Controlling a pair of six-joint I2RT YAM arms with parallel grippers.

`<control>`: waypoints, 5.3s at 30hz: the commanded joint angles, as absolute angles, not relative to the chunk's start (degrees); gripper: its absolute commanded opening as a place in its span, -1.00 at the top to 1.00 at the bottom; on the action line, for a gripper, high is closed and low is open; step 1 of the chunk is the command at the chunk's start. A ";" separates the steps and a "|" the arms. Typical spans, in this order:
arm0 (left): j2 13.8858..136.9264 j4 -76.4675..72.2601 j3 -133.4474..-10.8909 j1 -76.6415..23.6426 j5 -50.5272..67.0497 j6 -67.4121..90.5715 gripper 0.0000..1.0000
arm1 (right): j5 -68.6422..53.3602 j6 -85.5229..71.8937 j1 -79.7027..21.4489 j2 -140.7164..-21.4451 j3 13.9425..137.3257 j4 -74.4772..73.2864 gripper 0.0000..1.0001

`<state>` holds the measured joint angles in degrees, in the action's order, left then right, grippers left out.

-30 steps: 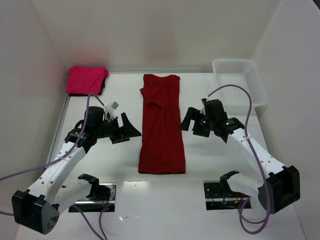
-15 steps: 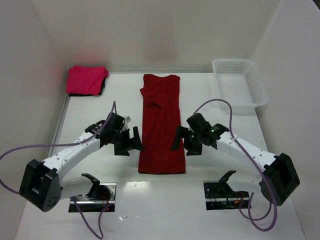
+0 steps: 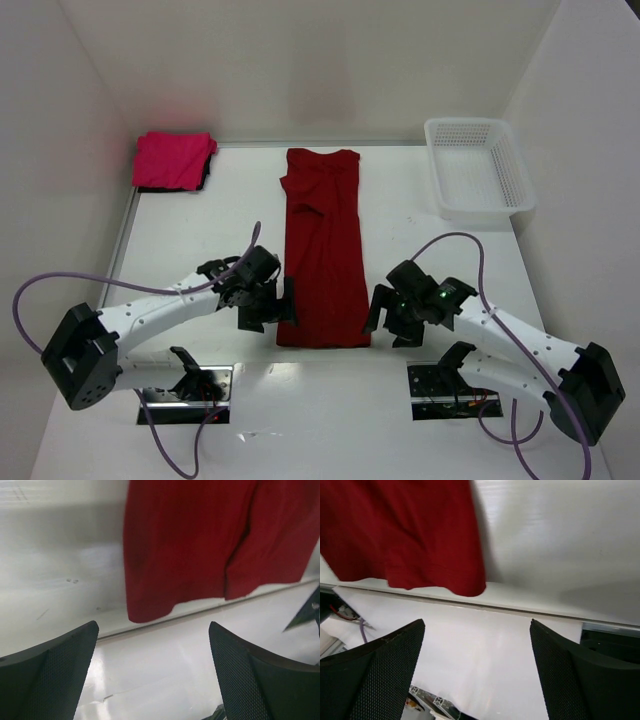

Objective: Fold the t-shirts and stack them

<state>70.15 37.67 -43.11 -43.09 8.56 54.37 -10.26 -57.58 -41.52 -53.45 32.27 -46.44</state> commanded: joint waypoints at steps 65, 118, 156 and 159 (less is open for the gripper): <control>78.48 30.50 -38.06 -47.20 7.74 57.13 -0.35 | -8.44 -58.18 -46.49 -75.85 35.33 -28.83 0.10; 97.62 33.49 -78.74 -20.57 12.21 28.40 1.00 | -5.36 -39.99 -23.74 -89.20 70.91 -30.33 1.00; 124.71 32.96 -106.44 -12.66 22.50 20.04 -0.26 | -14.84 -36.12 -15.47 -118.04 92.64 -19.69 0.02; 125.33 32.96 -107.83 -12.13 22.50 20.04 -0.33 | -15.38 -37.17 -14.85 -118.56 93.16 -18.98 -0.02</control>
